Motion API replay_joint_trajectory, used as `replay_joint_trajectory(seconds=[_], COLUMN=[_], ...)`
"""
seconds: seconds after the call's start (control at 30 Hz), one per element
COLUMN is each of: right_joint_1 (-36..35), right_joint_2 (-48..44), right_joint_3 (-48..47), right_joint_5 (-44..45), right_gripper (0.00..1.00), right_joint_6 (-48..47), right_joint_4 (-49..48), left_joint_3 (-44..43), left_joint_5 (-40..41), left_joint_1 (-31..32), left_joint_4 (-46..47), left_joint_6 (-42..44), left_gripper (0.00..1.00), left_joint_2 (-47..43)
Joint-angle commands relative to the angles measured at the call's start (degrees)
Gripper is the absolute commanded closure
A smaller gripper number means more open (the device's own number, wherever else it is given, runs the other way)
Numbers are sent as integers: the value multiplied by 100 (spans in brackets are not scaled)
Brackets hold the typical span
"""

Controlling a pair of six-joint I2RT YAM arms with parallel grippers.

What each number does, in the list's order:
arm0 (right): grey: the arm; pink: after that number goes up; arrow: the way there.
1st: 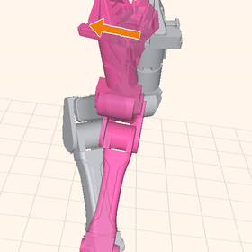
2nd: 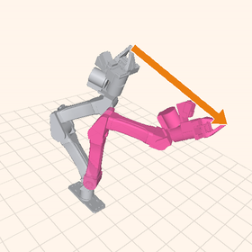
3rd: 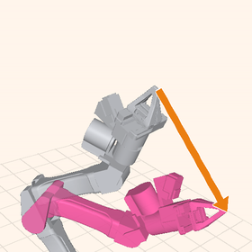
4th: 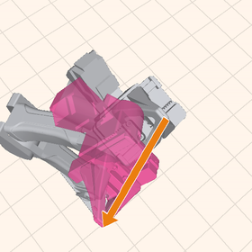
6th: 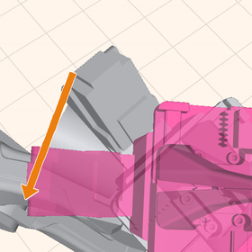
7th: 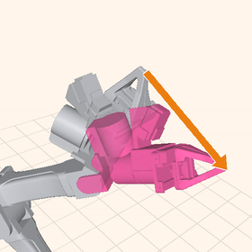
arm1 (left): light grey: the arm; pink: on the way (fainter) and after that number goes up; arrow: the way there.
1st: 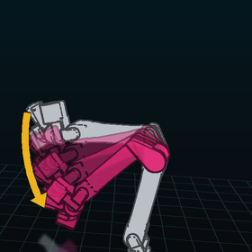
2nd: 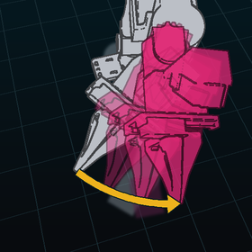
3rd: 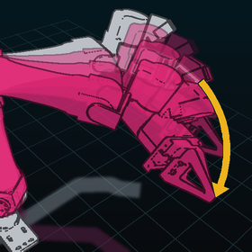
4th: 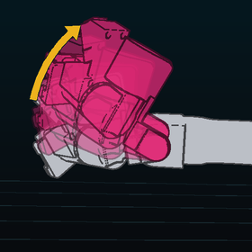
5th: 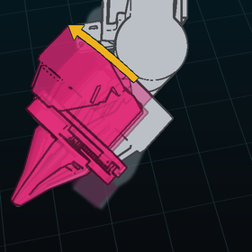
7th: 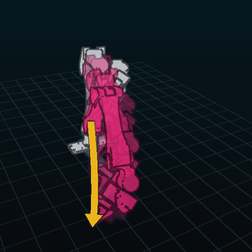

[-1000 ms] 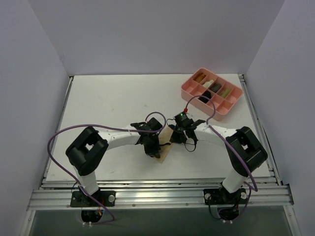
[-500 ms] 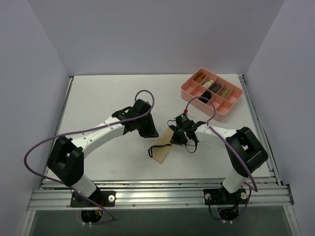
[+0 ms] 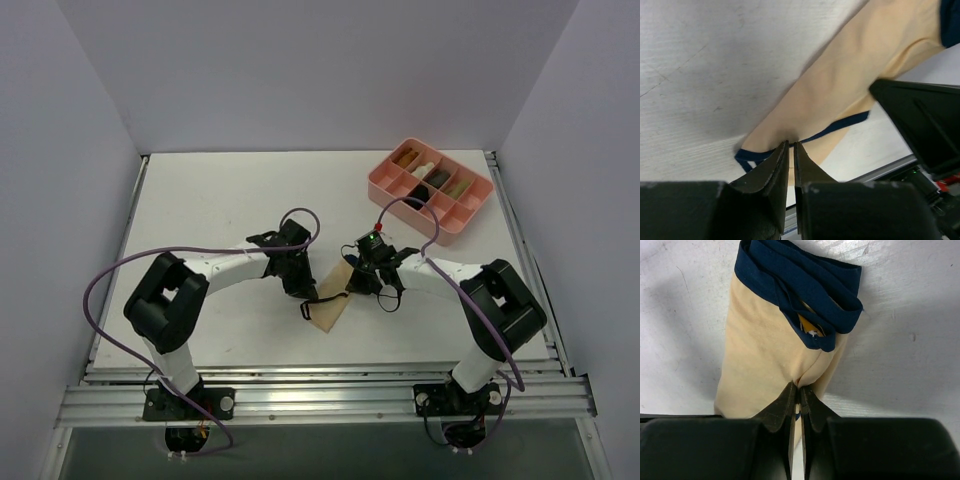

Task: Roll the underwear
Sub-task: Fold the underwear

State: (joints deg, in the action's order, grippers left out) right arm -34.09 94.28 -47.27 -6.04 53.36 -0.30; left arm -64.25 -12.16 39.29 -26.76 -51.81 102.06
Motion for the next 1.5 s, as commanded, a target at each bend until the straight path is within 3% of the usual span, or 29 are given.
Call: replay_joint_trajectory(seconds=[0.0,0.23,0.47,0.63,0.83,1.13,1.47], right_joint_1=[34,34,130,262,499,701,842], right_joint_2=[-129,-182,-516,-393,-121,477,355], right_joint_3=[68,77,-414,-1047,-1188,-846,-1020], right_joint_5=[121,165,349,586,122,130,33], right_gripper=[97,88,78,80,84,86,84], right_joint_6=[-10,-45,-159,-318,-370,-669,-1204], right_joint_4=[109,188,863,1470,795,382,556], left_joint_3=[245,554,317,229,53,193,1], left_joint_5=[20,179,241,241,241,188,153], left_joint_1=[9,53,53,53,53,53,44], left_joint_4=[330,374,163,84,-92,-40,-267], left_joint_6=[48,171,277,294,303,312,373], left_gripper=[83,84,83,84,83,83,83], left_joint_2=[-20,130,86,-151,-301,-46,-125])
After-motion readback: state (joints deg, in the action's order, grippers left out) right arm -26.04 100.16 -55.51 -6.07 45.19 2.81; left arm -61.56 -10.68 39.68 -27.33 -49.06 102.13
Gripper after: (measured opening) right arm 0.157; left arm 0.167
